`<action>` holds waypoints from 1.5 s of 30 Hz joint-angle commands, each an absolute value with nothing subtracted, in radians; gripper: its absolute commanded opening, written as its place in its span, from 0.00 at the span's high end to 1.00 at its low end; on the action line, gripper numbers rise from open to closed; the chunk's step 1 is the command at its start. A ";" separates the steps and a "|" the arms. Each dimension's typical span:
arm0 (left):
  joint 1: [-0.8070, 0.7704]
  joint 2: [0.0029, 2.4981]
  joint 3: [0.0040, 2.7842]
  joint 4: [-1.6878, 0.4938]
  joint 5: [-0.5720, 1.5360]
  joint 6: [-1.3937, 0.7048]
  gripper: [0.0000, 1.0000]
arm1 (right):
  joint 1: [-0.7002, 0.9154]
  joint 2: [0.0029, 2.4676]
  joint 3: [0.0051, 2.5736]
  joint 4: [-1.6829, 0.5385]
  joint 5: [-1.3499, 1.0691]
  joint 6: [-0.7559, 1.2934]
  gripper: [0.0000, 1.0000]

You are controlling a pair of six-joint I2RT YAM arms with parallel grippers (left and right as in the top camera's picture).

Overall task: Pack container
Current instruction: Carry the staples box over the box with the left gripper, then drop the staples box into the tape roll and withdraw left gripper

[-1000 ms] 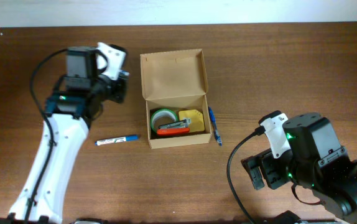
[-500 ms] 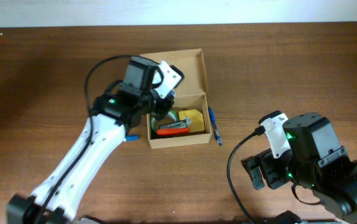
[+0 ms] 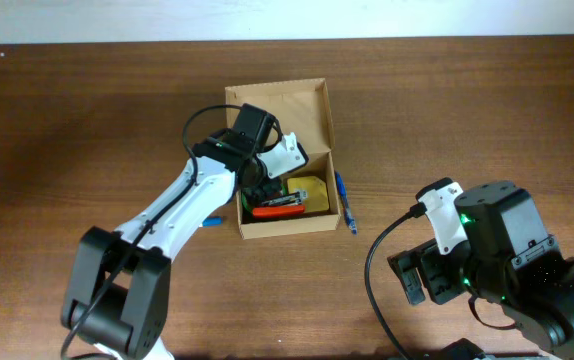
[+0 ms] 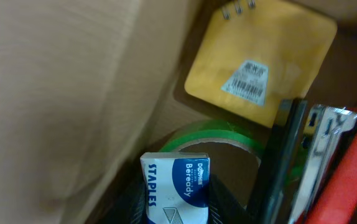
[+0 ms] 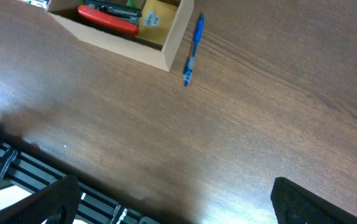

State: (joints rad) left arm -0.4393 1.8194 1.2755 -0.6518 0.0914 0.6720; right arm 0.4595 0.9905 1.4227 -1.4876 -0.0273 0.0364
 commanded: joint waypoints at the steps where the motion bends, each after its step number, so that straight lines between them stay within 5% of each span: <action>1: -0.443 1.825 1.291 -0.648 0.082 0.759 0.76 | 0.455 0.990 1.423 -1.485 -0.037 0.033 0.01; 21: -0.442 1.825 1.291 -0.698 0.168 0.806 0.75 | 0.455 0.990 1.423 -1.485 -0.037 0.033 0.01; 25: -0.442 1.825 1.291 -0.698 0.168 0.805 0.51 | 0.455 0.990 1.423 -1.485 -0.037 0.033 0.01; 29: -0.443 1.825 1.291 -0.698 0.168 0.804 0.41 | 0.455 0.990 1.423 -1.485 -0.037 0.033 0.01; 45: -0.443 1.752 1.436 -0.748 0.168 0.726 0.46 | 0.455 0.990 1.423 -1.485 -0.037 0.033 0.01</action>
